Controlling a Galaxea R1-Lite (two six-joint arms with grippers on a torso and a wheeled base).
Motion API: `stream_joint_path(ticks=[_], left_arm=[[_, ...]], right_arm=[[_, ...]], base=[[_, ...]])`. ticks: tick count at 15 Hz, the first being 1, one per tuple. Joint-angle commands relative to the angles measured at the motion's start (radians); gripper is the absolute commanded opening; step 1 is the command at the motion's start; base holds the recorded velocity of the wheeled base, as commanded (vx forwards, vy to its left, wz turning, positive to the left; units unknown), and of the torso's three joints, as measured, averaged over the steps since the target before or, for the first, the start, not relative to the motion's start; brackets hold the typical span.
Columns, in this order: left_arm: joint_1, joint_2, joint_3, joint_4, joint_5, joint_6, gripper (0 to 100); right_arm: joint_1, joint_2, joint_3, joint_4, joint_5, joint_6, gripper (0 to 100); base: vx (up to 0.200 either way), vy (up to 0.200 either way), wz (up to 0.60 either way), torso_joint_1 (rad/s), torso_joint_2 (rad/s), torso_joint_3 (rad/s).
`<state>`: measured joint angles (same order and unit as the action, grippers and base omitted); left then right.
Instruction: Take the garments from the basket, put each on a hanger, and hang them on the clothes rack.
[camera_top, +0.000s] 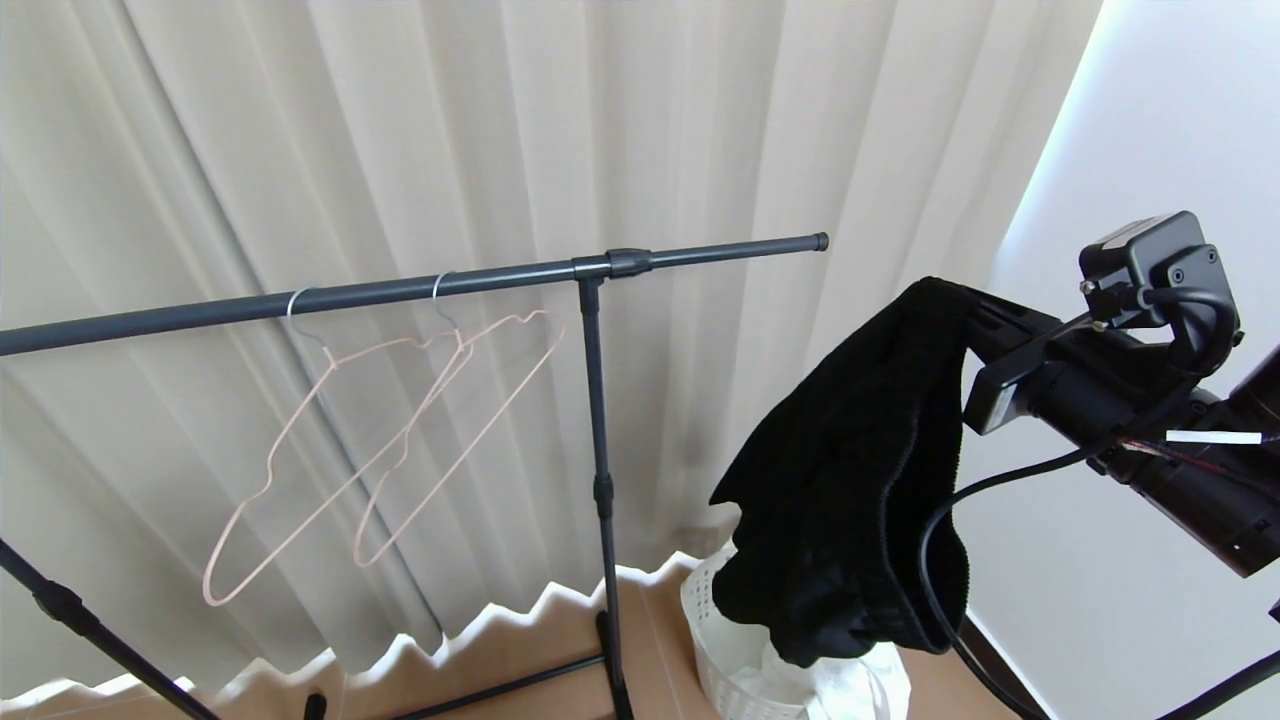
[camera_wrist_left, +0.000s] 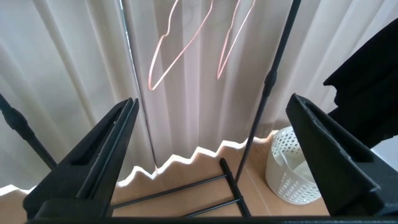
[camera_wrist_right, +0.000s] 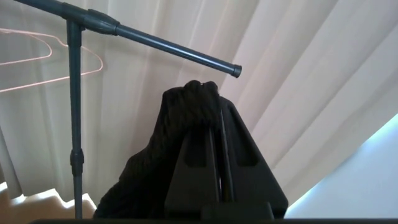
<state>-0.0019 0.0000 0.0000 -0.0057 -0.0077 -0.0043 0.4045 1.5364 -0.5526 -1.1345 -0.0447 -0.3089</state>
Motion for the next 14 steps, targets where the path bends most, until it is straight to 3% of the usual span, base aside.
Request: stream_joint_path(ticks=[1,5,13,14], left_arm=[[0.0,0.0,0.0,0.0,0.0,0.0,100],[0.0,0.0,0.0,0.0,-0.002,0.0,100],[0.0,0.0,0.0,0.0,0.0,-0.003,100],[0.0,0.0,0.0,0.0,0.0,-0.003,100]], right_arm=[[0.001,-0.001,0.002,-0.002,0.0,0.001,0],[0.001,-0.002,0.0,-0.002,0.0,0.001,0],[0.001,-0.022,0.006,-0.002,0.0,0.001,0],[0.001,-0.022,0.008,-0.002,0.0,0.001,0]], base=[[0.0,0.0,0.6,0.002,-0.01,0.002],[0.0,0.0,0.45,0.007,0.0,0.001],[-0.2,0.0,0.0,0.002,0.0,-0.001],[0.0,0.2,0.0,-0.002,0.0,0.007]])
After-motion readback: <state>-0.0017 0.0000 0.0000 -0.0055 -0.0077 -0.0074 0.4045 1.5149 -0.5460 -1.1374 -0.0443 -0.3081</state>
